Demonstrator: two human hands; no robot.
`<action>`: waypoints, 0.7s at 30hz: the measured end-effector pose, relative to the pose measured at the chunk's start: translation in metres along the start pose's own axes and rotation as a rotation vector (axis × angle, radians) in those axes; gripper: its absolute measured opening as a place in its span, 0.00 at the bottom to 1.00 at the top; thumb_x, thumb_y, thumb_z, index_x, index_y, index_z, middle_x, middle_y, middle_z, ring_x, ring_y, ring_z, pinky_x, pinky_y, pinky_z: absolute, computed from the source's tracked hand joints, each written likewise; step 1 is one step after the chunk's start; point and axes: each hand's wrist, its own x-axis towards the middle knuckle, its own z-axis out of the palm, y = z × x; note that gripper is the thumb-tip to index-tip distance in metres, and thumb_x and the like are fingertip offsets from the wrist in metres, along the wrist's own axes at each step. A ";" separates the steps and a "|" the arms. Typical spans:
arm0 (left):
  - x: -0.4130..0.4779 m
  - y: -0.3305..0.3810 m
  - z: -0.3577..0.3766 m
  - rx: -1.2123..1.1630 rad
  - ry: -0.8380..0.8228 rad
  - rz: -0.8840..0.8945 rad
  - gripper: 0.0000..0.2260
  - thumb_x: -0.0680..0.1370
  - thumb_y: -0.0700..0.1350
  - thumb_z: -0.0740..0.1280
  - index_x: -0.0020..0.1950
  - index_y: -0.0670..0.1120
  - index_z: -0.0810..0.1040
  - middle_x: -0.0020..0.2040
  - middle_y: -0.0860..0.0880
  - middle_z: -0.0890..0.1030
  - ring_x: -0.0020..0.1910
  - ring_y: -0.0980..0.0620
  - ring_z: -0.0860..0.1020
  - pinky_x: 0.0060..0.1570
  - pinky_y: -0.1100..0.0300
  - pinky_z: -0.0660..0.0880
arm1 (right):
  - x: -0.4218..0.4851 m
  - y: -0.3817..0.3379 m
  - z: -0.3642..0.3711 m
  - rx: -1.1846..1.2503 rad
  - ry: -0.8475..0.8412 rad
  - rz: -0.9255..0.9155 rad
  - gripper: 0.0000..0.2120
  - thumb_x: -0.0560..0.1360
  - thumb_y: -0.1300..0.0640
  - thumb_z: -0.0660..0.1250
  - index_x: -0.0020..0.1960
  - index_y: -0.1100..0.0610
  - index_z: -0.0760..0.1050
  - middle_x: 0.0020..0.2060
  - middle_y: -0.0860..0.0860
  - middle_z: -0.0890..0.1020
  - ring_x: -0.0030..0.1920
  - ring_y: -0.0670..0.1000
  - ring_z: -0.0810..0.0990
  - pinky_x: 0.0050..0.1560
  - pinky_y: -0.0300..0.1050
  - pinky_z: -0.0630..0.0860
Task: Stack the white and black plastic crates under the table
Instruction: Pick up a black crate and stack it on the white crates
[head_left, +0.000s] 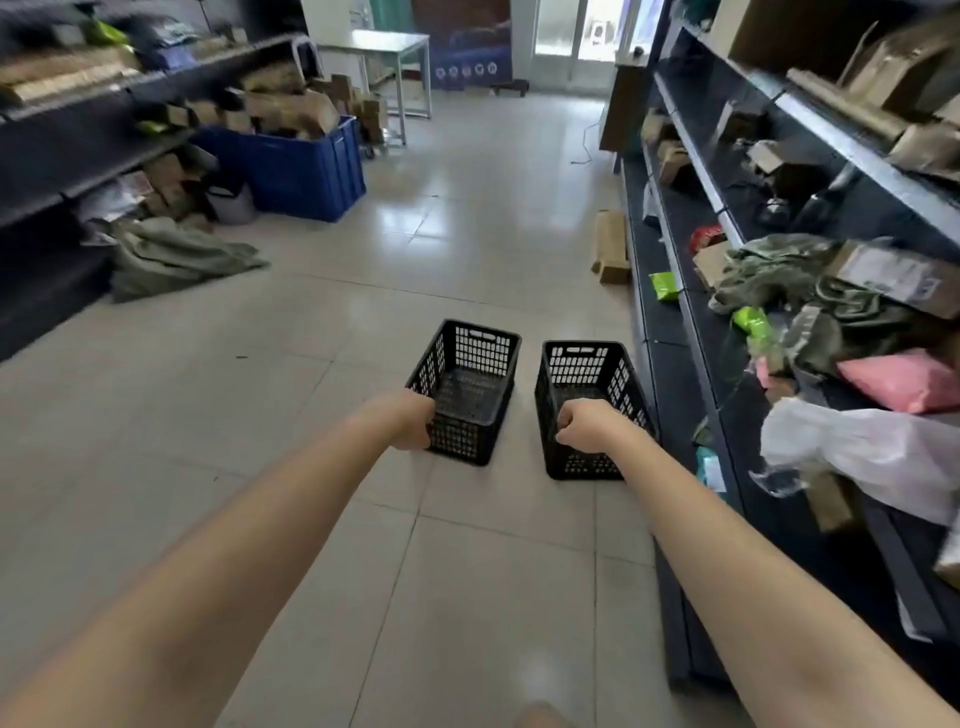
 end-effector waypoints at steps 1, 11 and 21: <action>0.009 -0.015 -0.003 -0.022 -0.003 -0.017 0.19 0.79 0.45 0.63 0.69 0.41 0.71 0.67 0.42 0.75 0.65 0.42 0.74 0.62 0.52 0.74 | 0.014 -0.016 -0.003 -0.019 -0.011 -0.022 0.16 0.75 0.53 0.63 0.62 0.56 0.75 0.61 0.55 0.78 0.60 0.57 0.76 0.60 0.51 0.76; 0.109 -0.112 -0.069 -0.188 0.006 -0.138 0.21 0.80 0.46 0.62 0.73 0.45 0.66 0.71 0.44 0.71 0.69 0.44 0.71 0.64 0.54 0.69 | 0.159 -0.123 -0.069 -0.148 -0.075 -0.154 0.20 0.78 0.56 0.60 0.68 0.62 0.71 0.66 0.57 0.75 0.65 0.58 0.74 0.63 0.47 0.72; 0.222 -0.203 -0.118 -0.193 -0.020 -0.141 0.22 0.80 0.48 0.63 0.73 0.46 0.66 0.70 0.45 0.71 0.68 0.43 0.71 0.65 0.52 0.70 | 0.284 -0.187 -0.108 -0.199 -0.126 -0.132 0.21 0.79 0.55 0.61 0.70 0.61 0.69 0.69 0.56 0.72 0.68 0.57 0.71 0.65 0.48 0.70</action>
